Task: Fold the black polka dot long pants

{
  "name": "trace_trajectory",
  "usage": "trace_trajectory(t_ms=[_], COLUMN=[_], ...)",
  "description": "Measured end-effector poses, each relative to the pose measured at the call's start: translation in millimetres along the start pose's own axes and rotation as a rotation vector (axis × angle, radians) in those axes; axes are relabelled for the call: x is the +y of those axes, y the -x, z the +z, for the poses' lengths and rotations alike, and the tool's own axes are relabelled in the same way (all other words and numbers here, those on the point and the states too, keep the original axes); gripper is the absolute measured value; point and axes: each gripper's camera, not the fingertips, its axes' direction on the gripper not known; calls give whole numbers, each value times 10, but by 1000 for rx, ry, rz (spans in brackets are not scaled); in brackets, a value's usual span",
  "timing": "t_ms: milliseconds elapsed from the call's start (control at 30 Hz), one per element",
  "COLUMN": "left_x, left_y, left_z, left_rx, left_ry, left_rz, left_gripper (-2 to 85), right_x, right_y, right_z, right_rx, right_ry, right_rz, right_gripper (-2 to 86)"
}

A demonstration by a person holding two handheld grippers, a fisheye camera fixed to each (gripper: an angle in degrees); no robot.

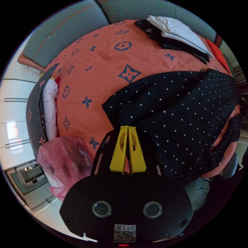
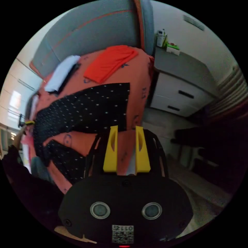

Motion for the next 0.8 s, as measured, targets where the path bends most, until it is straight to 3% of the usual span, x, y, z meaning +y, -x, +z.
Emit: trace_trajectory(t_ms=[100,267,500,700,800], left_x=[274,737,1021,1153,1376], left_y=[87,-15,-369,-365,-348], left_z=[-31,-225,-337,-61,115], left_rx=[3,-38,-220,-149,-124], left_ry=[38,19,-89,-171,-160], left_rz=[-90,-86,15,-40,-33], left_gripper=[2,2,1,2,2], right_x=[213,327,551,1068,1559], right_y=[-253,-430,-278,-230,-92], right_z=[181,454,456,503,356], right_rx=[-172,-246,-26,-80,38], right_ry=[-48,-64,63,2,-57], right_rz=[158,277,148,298,335], right_gripper=[117,57,32,96,92])
